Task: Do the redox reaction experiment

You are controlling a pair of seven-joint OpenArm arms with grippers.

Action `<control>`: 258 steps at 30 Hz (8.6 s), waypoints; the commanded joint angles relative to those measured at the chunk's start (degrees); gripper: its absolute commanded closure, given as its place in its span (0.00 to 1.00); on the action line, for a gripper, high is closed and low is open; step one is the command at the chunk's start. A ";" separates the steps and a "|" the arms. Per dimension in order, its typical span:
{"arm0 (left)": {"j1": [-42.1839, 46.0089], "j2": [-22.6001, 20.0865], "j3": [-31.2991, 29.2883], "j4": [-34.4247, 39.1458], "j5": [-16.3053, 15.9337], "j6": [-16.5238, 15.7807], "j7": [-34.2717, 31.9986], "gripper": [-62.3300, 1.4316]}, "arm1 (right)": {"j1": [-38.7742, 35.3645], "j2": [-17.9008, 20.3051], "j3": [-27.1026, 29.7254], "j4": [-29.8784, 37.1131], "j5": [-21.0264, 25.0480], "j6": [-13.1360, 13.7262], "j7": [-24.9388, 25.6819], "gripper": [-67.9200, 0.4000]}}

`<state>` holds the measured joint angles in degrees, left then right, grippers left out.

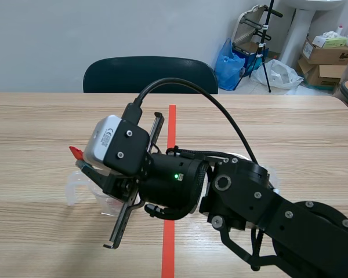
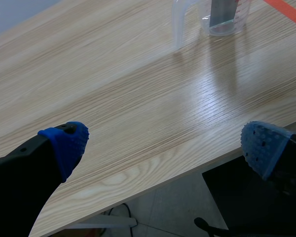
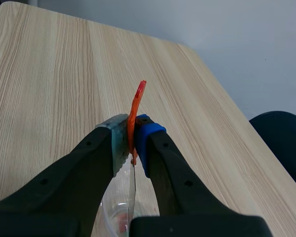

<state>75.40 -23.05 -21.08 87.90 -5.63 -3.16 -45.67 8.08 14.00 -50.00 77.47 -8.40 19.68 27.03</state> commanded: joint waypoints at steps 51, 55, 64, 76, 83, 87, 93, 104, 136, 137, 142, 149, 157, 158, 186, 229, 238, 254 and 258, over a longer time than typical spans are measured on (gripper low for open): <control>0.04 0.13 0.15 1.20 -0.55 0.02 -1.29 0.00 | 4.52 0.13 11.50 24.50 33.18 2.80 -33.62 0.98; 0.04 0.13 0.15 1.20 -0.55 0.02 -1.27 0.00 | 4.63 0.13 11.50 25.09 33.48 2.80 -34.10 0.98; 0.04 0.13 0.15 1.20 -0.55 0.02 -1.27 0.00 | 4.61 0.13 11.50 25.14 35.60 2.80 -34.69 0.98; 0.04 0.13 0.15 1.20 -0.55 0.02 -1.27 0.00 | 4.61 0.13 11.50 25.14 36.11 2.60 -34.88 0.98; 0.04 0.13 0.15 1.20 -0.55 0.02 -1.29 0.00 | 4.61 0.13 11.50 25.14 36.11 2.60 -34.86 0.98; 0.04 0.13 0.15 1.20 -0.55 0.02 -1.29 0.00 | 4.61 0.13 11.50 25.14 36.11 2.60 -34.86 0.98; 0.04 0.13 0.15 1.20 -0.55 0.02 -1.29 0.00 | 4.61 0.13 11.50 25.14 36.11 2.60 -34.84 0.98; 0.04 0.13 0.15 1.20 -0.55 0.02 -1.29 0.00 | 4.61 0.13 11.50 25.14 36.11 2.60 -34.84 0.98; 0.04 0.13 0.15 1.20 -0.55 0.02 -1.29 0.00 | 4.28 0.13 11.47 25.14 36.11 2.60 -34.80 0.98; 0.04 0.13 0.15 1.20 -0.55 0.02 -1.27 0.00 | 4.28 0.13 11.47 25.14 36.11 2.60 -34.80 0.98; 0.04 0.13 0.15 1.20 -0.55 0.02 -1.29 0.00 | 4.28 0.13 11.47 25.14 36.11 2.60 -34.62 0.98; 0.04 0.13 0.15 1.20 -0.55 0.02 -1.29 0.00 | 4.31 0.11 11.47 25.14 36.11 2.60 -34.62 0.98; 0.04 0.13 0.15 1.20 -0.55 0.02 -1.27 0.00 | 4.31 0.11 11.47 25.14 36.11 2.60 -34.60 0.98; 0.04 0.13 0.15 1.20 -0.55 0.02 -1.27 0.00 | 4.31 0.11 11.47 25.14 36.11 2.60 -34.60 0.98; 0.04 0.13 0.15 1.20 -0.55 0.02 -1.27 0.00 | 3.61 5.81 11.56 28.24 36.22 2.14 -30.42 0.98; 0.04 0.13 0.15 1.20 -0.55 -0.02 -1.27 0.00 | -24.59 31.56 44.37 35.08 51.32 2.19 -16.17 0.98; 0.04 0.13 0.17 1.20 -0.55 -0.07 -1.27 0.00 | -24.59 31.54 44.37 30.88 51.32 2.21 -14.27 0.98; 0.04 0.13 0.17 1.20 -0.55 -0.20 -1.27 0.00 | -24.59 31.54 44.26 29.77 51.28 2.86 -13.57 0.98; 0.04 0.13 0.17 1.20 -0.55 -0.20 -1.27 0.00 | -24.59 31.54 44.26 29.77 51.06 2.86 -13.64 0.98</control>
<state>75.40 -23.05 -21.08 87.90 -5.82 -3.20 -46.09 -17.34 45.21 -5.85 106.76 42.04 22.74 12.21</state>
